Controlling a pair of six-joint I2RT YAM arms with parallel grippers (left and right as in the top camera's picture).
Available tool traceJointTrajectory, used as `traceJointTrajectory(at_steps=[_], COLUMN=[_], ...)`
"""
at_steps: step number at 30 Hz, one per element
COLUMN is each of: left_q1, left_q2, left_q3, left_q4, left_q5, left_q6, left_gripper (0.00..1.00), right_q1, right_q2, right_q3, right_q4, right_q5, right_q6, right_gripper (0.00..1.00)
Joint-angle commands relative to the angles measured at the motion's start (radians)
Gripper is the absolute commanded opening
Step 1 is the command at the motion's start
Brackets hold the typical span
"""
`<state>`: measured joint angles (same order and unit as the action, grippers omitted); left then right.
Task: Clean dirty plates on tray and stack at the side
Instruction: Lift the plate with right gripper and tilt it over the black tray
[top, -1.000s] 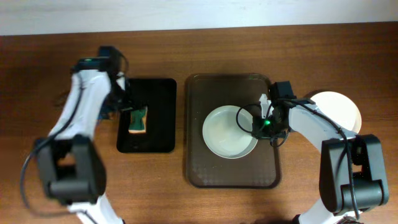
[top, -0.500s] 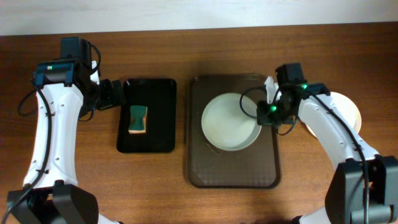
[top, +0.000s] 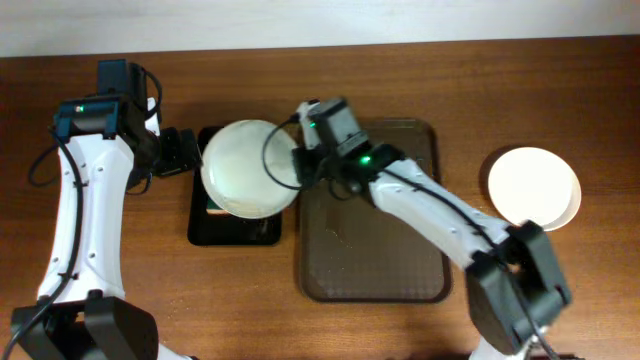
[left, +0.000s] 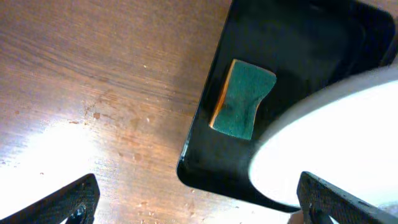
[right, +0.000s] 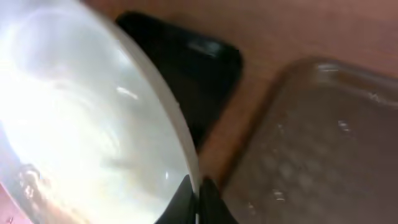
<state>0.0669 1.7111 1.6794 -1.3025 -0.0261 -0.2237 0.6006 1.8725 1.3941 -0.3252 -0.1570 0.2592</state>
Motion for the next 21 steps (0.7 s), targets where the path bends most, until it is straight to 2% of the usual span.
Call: traceJointTrajectory(at_steps=[1, 5, 8, 11, 14, 21], left_q1=[0.004, 0.004, 0.004, 0.004, 0.004, 0.004], left_q2=[0.002, 0.002, 0.002, 0.002, 0.002, 0.002], left_q3=[0.002, 0.002, 0.002, 0.002, 0.002, 0.001], left_q4=[-0.001, -0.001, -0.001, -0.001, -0.001, -0.001], left_q5=[-0.007, -0.007, -0.007, -0.007, -0.007, -0.007], left_q6=[0.016, 0.016, 0.016, 0.016, 0.016, 0.016], left_gripper=[1.0, 1.0, 1.0, 1.0, 1.0, 1.0], right_q1=[0.055, 0.099, 0.107, 0.107, 0.107, 0.107], right_q2=[0.077, 0.079, 0.066, 0.046, 0.033, -0.022], right_q3=[0.018, 0.018, 0.019, 0.019, 0.03, 0.032], right_q4=[0.121, 0.23, 0.271, 0.298, 0.312, 0.368], right_q5=[0.04, 0.2, 0.276, 0.376, 0.379, 0.38], right_q6=[-0.082, -0.319, -0.433, -0.444, -0.551, -0.6], right_gripper=[0.04, 0.04, 0.04, 0.04, 0.04, 0.04])
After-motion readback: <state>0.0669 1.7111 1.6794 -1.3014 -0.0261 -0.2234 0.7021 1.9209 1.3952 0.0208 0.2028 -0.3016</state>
